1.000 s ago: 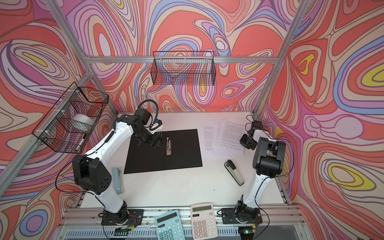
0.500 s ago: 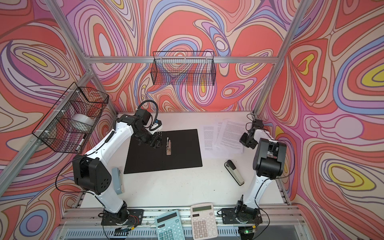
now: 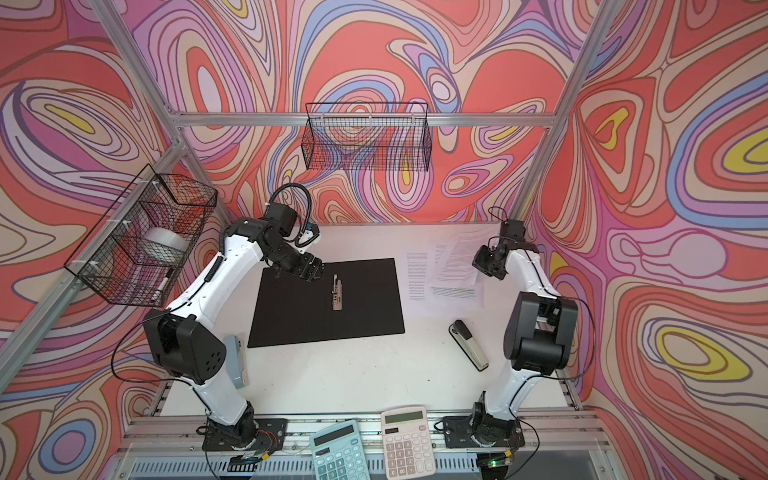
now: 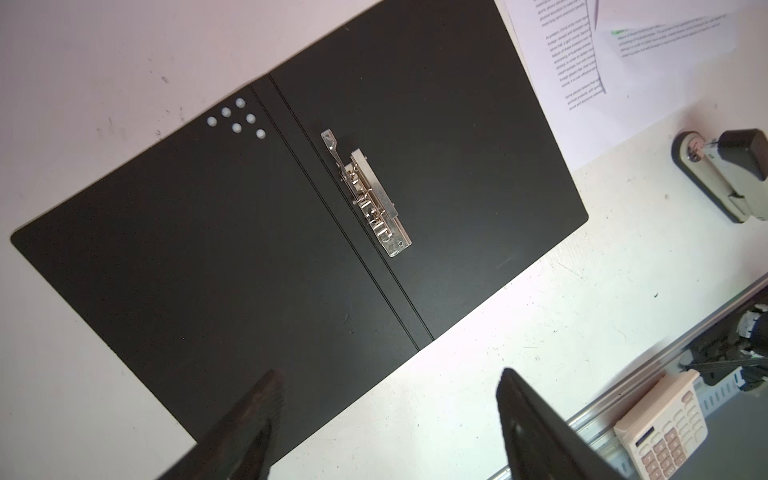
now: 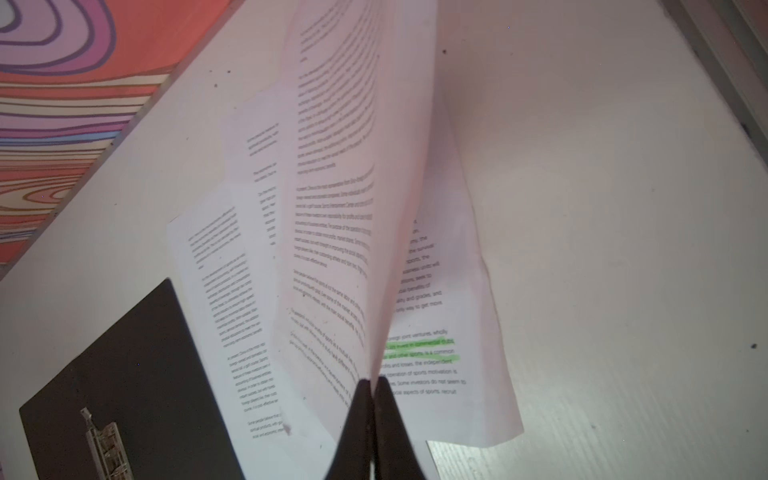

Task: Put the files into the folder
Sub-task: 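Lift the top sheet with the right gripper and carry it onto the folder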

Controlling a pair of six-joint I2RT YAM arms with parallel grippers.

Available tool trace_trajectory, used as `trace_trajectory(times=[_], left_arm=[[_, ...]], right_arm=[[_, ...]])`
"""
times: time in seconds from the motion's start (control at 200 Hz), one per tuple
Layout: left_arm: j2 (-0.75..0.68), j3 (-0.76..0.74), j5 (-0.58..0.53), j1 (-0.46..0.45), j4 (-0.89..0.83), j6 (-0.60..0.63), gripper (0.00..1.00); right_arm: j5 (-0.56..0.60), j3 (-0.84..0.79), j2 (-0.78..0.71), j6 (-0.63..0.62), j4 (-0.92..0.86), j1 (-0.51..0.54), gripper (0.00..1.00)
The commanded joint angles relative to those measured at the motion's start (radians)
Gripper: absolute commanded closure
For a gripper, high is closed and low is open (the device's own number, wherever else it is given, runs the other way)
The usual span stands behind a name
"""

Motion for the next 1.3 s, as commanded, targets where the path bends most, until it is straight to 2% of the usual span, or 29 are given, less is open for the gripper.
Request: trace_trajectory(times=[0.0,0.275,0.606,0.686,0.906,1.197,1.297], left_arm=[[0.019,0.043,0.023,0.037,-0.062,-0.021,0.19],[0.006,0.049,0.066,0.122,-0.067,-0.043,0.19],[-0.019,0.03,0.058,0.129,-0.057,-0.043,0.19],[-0.02,0.026,0.056,0.129,-0.056,-0.043,0.19],[-0.024,0.02,0.056,0.13,-0.056,-0.043,0.19],[-0.034,0.0,0.066,0.13,-0.055,-0.042,0.18],[-0.035,-0.006,0.071,0.13,-0.052,-0.043,0.18]], right_arm=[[-0.008,0.07,-0.044,-0.005,-0.069,0.073,1.0],[-0.003,0.257,-0.039,0.005,-0.175,0.271,1.0],[-0.031,0.406,-0.009,0.052,-0.238,0.499,1.0],[-0.077,0.421,-0.01,0.069,-0.231,0.529,1.0],[-0.19,0.304,-0.071,0.147,-0.115,0.541,1.0],[-0.178,0.092,-0.055,0.21,-0.004,0.541,0.99],[-0.19,0.052,-0.009,0.214,0.002,0.541,0.98]])
